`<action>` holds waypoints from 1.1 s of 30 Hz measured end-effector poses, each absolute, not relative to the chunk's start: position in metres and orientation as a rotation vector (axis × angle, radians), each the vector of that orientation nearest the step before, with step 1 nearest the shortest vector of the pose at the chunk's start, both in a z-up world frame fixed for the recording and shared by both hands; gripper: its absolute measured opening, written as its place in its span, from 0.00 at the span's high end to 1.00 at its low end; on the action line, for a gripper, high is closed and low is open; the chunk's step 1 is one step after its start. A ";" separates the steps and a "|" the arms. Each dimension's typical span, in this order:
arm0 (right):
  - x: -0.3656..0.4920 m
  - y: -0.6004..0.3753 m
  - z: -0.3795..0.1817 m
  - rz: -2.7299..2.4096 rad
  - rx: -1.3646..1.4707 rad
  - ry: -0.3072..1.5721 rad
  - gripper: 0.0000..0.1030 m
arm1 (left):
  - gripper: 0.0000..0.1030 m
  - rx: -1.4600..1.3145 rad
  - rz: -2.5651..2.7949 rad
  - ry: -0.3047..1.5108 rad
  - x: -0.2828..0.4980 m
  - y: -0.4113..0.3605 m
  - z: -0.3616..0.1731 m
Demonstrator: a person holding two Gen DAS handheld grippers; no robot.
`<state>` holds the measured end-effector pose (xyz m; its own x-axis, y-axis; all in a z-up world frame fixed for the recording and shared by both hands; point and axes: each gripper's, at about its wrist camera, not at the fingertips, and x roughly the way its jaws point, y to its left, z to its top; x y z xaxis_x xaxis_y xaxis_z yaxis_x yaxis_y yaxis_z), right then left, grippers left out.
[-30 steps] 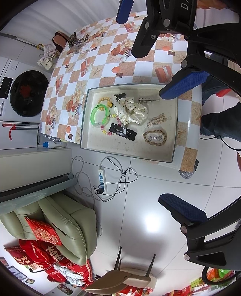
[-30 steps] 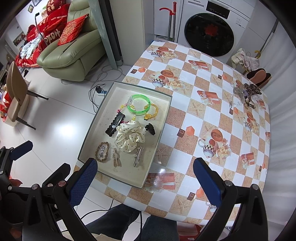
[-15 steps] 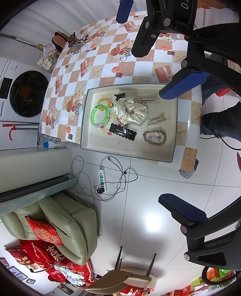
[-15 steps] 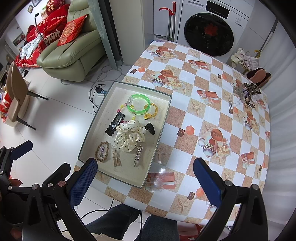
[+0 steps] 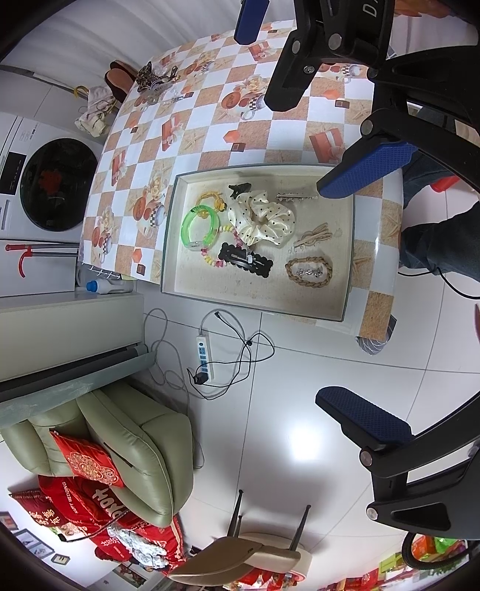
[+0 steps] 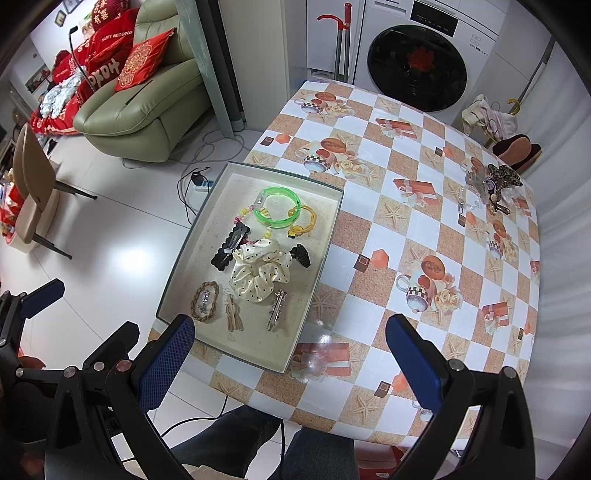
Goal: Organize jewelry
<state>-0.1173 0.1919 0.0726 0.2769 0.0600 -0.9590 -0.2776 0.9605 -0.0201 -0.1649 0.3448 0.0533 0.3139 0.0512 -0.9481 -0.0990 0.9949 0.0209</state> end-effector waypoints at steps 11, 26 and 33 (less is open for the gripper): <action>-0.118 0.193 0.072 0.233 -0.198 1.275 0.00 | 0.00 -0.028 0.112 1.251 -0.162 0.347 0.053; -0.117 0.192 0.072 0.232 -0.196 1.276 0.00 | 0.00 -0.027 0.106 1.247 -0.162 0.342 0.052; -0.117 0.192 0.071 0.233 -0.197 1.275 0.00 | 0.00 -0.019 0.100 1.251 -0.160 0.340 0.051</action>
<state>-0.1167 0.1922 0.0711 0.2738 0.0629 -0.9597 -0.2806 0.9597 -0.0171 -0.1598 0.3401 0.0508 0.3104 0.0648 -0.9484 -0.0860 0.9955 0.0398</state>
